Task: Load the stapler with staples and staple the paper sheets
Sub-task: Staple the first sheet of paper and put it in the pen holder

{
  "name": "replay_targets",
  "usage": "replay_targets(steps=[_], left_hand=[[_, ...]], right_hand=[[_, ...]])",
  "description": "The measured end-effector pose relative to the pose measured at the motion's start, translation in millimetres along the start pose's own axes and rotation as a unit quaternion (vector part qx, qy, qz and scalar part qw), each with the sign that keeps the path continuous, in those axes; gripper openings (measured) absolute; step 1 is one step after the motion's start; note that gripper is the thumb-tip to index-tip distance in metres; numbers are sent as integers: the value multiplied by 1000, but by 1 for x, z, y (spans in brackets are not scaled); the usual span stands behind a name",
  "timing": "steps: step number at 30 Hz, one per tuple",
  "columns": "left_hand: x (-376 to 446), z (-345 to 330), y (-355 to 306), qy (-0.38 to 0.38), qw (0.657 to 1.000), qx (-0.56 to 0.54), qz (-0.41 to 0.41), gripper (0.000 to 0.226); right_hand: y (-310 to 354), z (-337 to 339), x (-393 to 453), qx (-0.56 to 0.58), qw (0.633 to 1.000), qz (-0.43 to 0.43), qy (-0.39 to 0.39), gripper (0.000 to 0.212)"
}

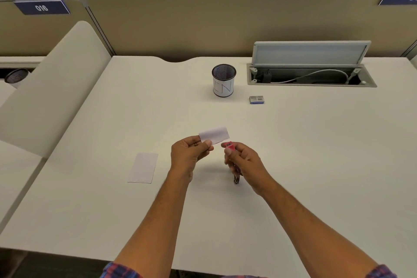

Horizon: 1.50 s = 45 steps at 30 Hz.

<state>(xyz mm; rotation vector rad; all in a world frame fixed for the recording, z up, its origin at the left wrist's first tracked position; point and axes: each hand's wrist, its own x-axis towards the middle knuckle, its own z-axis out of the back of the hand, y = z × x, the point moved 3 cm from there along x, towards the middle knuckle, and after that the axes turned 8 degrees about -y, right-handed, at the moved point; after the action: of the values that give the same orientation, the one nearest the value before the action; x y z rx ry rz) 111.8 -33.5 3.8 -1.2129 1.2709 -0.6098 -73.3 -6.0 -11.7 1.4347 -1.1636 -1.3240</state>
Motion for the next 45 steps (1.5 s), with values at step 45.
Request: replay_targets(steps=[45], left_hand=[[-4, 2, 0, -2, 999, 30, -17, 27]], right_hand=[[5, -24, 4, 30, 998, -33, -49, 45]])
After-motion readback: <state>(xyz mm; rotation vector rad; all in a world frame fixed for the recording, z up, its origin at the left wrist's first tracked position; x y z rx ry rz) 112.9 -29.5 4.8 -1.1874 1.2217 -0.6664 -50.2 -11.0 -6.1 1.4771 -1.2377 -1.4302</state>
